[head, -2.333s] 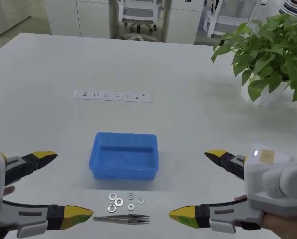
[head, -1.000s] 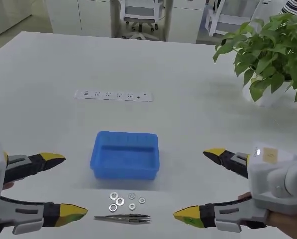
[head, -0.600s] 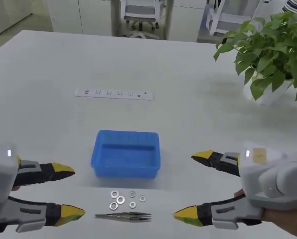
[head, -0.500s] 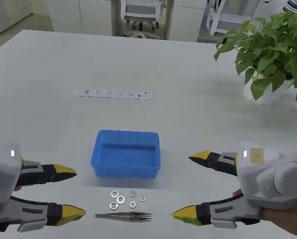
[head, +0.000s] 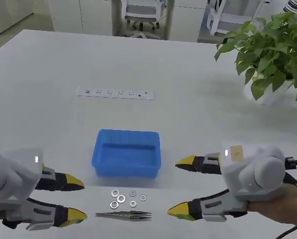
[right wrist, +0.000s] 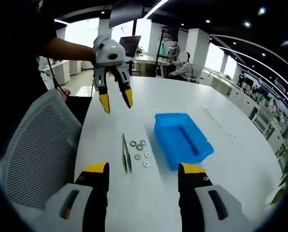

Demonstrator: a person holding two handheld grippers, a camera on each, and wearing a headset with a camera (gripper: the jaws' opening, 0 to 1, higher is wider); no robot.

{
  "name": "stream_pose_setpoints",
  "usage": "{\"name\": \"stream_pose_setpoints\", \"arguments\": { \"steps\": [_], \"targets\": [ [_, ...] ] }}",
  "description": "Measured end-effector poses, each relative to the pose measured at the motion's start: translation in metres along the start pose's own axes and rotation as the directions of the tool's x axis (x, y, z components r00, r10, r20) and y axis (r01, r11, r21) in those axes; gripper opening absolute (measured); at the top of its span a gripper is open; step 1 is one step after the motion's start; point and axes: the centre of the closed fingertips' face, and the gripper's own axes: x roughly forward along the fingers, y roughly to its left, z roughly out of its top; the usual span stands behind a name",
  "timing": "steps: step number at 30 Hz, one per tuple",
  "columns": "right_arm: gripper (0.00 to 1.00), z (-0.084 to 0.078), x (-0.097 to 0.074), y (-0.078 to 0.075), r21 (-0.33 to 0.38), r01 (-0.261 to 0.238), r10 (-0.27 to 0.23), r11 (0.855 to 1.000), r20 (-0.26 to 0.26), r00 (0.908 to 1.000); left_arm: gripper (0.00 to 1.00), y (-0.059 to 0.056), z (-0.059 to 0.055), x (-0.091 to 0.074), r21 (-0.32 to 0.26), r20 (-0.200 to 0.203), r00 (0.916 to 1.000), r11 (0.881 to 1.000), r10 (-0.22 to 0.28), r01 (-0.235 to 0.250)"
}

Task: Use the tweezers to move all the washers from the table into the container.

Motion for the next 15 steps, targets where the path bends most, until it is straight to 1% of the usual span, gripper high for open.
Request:
{"name": "stream_pose_setpoints", "arguments": {
  "steps": [5, 10, 15],
  "targets": [
    [0.52, -0.003, 0.009, 0.005, -0.034, -0.046, 0.045, 0.998, -0.028, 0.9986, 0.34, -0.001, -0.003, 0.007, 0.011, -0.024, 0.9994, 1.0, -0.024, 0.024],
    [0.47, -0.006, 0.018, 0.008, -0.066, -0.077, 0.073, 0.995, -0.055, 0.9958, 0.31, -0.001, -0.006, 0.013, 0.028, -0.048, 0.9983, 0.999, -0.034, 0.036],
    [0.42, -0.009, 0.027, 0.012, -0.083, -0.107, 0.1, 0.991, -0.076, 0.9921, 0.27, -0.004, -0.012, 0.019, 0.045, -0.081, 0.995, 0.997, -0.057, 0.061]
  ]
}}
